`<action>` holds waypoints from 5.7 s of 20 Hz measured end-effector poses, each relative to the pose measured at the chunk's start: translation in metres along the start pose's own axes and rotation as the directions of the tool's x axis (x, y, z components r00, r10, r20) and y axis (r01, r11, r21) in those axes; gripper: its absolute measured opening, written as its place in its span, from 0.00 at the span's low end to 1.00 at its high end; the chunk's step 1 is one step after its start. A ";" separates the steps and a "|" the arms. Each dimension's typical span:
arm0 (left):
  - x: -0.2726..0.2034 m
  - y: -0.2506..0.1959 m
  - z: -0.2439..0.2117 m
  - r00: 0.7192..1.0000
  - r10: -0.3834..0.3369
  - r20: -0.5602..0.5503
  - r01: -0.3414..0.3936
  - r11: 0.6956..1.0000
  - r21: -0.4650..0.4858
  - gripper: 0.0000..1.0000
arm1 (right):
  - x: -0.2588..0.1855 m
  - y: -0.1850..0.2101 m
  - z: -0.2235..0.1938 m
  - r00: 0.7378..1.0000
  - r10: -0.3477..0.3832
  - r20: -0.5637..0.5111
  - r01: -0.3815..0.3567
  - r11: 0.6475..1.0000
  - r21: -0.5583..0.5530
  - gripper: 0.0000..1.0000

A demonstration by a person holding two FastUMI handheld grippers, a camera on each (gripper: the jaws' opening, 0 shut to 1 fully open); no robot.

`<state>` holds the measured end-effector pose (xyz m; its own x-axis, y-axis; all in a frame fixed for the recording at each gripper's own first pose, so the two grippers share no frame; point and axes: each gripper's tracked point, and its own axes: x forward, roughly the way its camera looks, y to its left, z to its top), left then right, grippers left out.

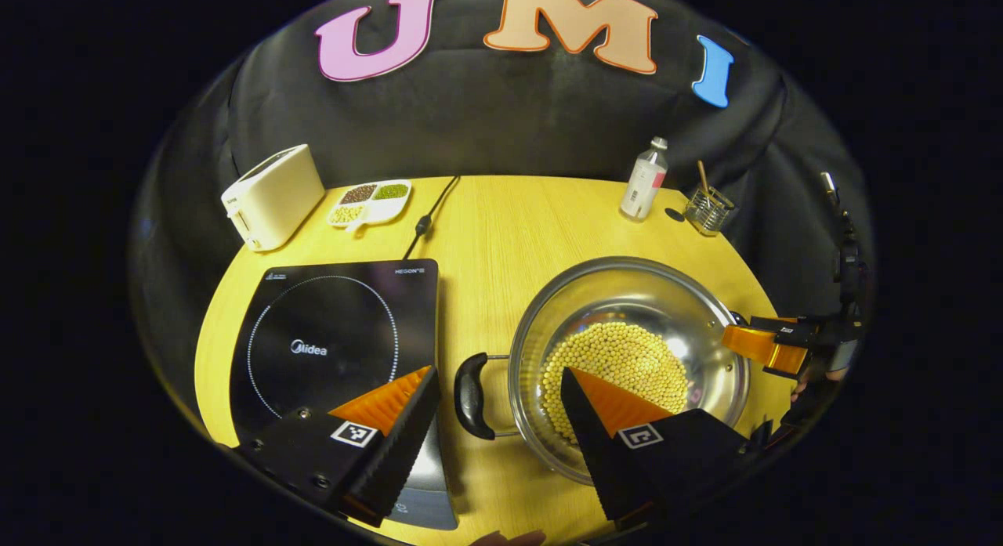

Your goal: First push the handle of the pot to place it horizontally, then grasp the pot with both hands and set it on the induction cooktop.

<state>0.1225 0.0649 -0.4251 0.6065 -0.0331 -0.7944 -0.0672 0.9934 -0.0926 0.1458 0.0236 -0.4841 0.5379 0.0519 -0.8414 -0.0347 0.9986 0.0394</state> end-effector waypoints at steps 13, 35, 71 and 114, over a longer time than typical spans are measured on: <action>0.054 0.010 -0.033 0.988 0.047 -0.147 -0.043 0.999 0.026 0.77 | 0.034 0.000 -0.023 0.994 0.067 -0.088 -0.065 0.997 0.032 0.60; -0.018 0.072 -0.013 0.992 -0.022 -0.127 0.013 0.997 -0.073 0.57 | -0.014 0.072 -0.014 0.988 0.137 -0.066 -0.128 0.984 0.122 0.52; -0.013 0.331 0.026 0.992 -0.117 0.055 0.120 0.991 -0.060 0.59 | 0.004 0.339 0.002 0.991 0.013 -0.132 -0.005 0.998 0.058 0.48; -0.418 -0.001 0.235 0.547 0.113 0.829 -0.159 0.987 -0.029 0.89 | -0.412 0.112 0.222 0.631 0.171 0.757 -0.170 0.982 -0.080 0.92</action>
<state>0.0556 0.1036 0.0483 0.9814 0.1849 0.0524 -0.1860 0.9824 0.0172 0.1074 0.1155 -0.0133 0.9709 0.2093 -0.1163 -0.1928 0.9714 0.1387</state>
